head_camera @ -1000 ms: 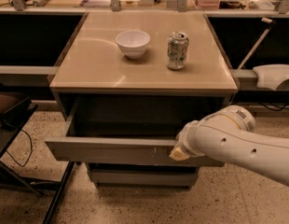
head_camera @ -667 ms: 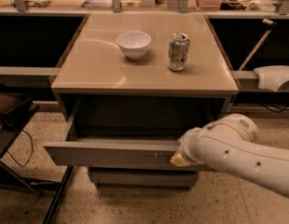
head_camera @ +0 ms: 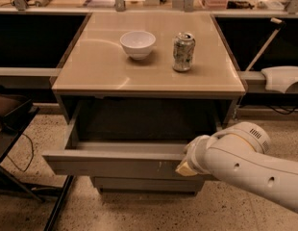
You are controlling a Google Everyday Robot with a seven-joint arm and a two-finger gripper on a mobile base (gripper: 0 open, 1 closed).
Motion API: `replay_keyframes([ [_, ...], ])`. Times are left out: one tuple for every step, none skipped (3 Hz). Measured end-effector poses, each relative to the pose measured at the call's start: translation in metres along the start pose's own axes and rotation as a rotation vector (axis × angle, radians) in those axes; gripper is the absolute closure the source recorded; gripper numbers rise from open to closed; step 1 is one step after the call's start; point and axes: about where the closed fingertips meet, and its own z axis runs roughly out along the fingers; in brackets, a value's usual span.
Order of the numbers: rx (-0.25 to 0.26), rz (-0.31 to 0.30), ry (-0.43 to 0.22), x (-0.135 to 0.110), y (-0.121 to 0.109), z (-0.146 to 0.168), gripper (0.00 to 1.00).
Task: Open top drawer
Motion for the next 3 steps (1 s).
replay_keyframes([
  [0.0,0.0,0.0,0.0,0.0002,-0.0012,1.0],
  [0.009,0.01,-0.001,0.0062,0.0081,-0.0063,1.0],
  [0.01,0.01,-0.001,0.0061,0.0081,-0.0073,1.0],
])
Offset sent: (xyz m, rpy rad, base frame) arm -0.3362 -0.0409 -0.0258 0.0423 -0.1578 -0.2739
